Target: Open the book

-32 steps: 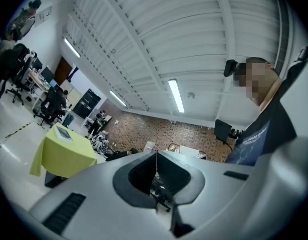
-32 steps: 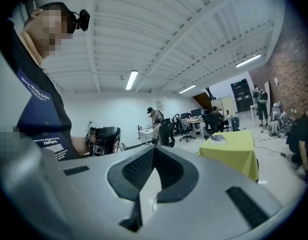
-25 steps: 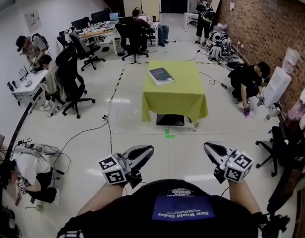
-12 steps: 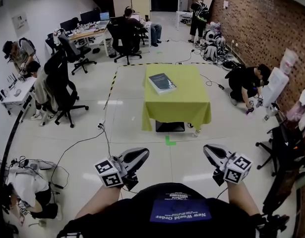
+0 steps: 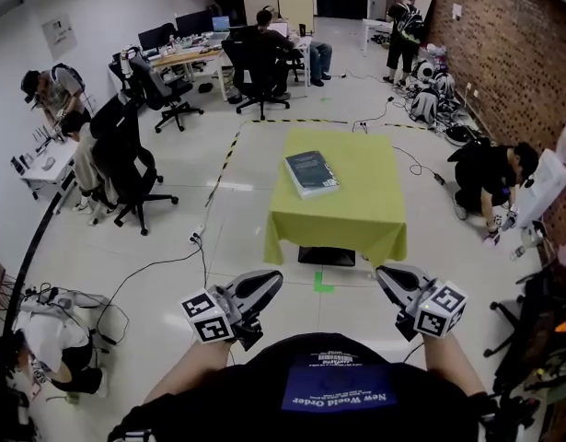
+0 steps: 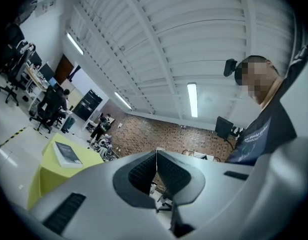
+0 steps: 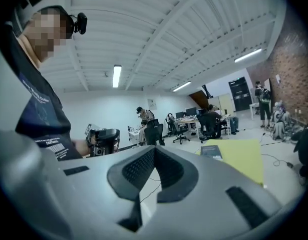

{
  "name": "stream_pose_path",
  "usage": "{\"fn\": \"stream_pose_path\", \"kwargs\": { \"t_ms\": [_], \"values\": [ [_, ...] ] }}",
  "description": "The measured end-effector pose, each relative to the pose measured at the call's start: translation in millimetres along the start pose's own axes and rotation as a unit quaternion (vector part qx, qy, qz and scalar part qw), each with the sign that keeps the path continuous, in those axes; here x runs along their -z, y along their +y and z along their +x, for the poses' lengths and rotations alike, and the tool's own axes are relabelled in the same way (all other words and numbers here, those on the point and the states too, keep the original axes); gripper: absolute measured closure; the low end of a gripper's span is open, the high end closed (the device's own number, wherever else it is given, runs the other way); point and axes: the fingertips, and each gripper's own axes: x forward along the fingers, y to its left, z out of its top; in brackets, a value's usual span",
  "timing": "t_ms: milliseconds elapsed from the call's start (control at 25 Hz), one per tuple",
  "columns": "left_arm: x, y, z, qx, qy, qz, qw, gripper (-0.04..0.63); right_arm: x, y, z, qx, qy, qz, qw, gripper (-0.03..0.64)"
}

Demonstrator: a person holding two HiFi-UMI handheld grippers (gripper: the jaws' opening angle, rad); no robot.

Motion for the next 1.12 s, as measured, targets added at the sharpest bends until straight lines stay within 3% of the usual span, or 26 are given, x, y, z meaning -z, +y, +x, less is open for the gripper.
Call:
{"fn": "stream_pose_path", "kwargs": {
  "t_ms": [200,440,800,1120],
  "values": [
    [-12,30,82,-0.019,-0.016,0.011,0.9996,0.589,-26,-89,6,-0.032,0.003,-0.010,0.999,0.630],
    [-8,58,129,-0.028,0.002,0.010,0.9996,0.589,-34,-145,17,-0.046,0.000,-0.005,0.999,0.630],
    [-32,135,153,-0.006,0.002,0.006,1.0000,0.589,-40,-198,68,-0.012,0.003,-0.001,1.000,0.631],
    [-97,230,142,0.043,0.027,0.021,0.9985,0.589,-74,-214,165,0.039,-0.004,-0.011,0.999,0.632]
  ]
}}
